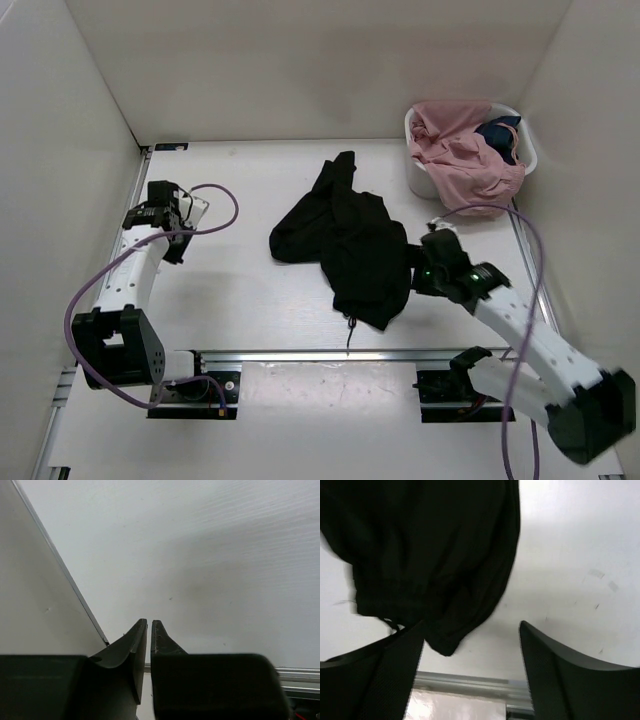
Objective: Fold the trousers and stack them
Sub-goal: Flatten the trousers out
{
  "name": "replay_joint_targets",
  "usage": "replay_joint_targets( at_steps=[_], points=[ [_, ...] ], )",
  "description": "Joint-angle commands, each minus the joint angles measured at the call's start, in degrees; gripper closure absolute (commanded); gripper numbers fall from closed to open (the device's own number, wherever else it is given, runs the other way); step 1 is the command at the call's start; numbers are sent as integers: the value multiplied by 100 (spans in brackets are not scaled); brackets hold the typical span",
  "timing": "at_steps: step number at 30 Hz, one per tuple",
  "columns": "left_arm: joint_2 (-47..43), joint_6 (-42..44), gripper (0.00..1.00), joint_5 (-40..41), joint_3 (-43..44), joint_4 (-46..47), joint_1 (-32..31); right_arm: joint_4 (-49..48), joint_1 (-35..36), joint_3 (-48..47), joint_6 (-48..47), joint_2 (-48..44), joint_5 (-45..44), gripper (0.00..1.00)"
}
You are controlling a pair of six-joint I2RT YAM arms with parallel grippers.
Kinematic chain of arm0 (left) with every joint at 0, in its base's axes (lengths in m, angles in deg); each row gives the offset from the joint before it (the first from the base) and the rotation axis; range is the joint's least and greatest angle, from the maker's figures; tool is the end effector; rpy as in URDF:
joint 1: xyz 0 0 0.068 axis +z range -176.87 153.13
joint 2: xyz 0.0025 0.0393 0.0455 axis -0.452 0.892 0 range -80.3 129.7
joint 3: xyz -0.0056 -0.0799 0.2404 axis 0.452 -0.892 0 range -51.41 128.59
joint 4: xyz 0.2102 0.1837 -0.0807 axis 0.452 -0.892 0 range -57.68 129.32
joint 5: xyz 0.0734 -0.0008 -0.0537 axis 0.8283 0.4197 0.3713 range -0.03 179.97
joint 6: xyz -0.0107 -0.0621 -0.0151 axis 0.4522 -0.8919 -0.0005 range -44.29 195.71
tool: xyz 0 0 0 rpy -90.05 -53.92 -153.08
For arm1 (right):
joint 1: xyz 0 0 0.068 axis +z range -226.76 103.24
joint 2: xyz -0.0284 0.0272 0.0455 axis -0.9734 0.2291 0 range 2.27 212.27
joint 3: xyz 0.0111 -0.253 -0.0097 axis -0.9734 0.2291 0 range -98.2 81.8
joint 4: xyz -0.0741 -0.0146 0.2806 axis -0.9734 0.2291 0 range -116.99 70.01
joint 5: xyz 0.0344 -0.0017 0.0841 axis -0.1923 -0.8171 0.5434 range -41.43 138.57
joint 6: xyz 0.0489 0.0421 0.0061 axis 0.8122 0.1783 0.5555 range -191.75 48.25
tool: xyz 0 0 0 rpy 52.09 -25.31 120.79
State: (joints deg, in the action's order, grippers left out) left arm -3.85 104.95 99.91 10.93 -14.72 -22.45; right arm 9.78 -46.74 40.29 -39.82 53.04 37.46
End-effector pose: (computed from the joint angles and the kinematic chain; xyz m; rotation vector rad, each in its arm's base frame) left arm 0.2895 0.0313 0.2266 0.5558 2.7453 0.3899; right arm 0.2070 0.1083 0.2283 0.1327 2.3708 0.2951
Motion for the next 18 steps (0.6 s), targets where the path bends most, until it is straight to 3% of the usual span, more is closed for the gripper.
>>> replay_joint_targets(
  at_steps=[1, 3, 7, 11, 14, 18],
  points=[
    [-60, -111, 78, -158, -109, -36, -65, 92, 197, 161, 454, 1063, 128, 23],
    [-112, -164, 78, -158, -240, -36, -65, 93, 197, 249, 578, 1391, 458, 28],
    [-165, -164, 78, -106, -372, -36, -117, -968, 311, 653, 1000, 1533, 1102, 31],
    [-165, -164, 78, -53, -425, -36, -117, -366, 460, 470, 869, 1595, 525, 35],
    [-218, -164, 77, -53, -425, -36, -117, 598, 995, 154, 535, 1437, -667, 35],
    [-156, -164, 76, -53, -425, -36, -117, 1393, 2240, -277, 87, 1550, -1470, 35]
  ],
)
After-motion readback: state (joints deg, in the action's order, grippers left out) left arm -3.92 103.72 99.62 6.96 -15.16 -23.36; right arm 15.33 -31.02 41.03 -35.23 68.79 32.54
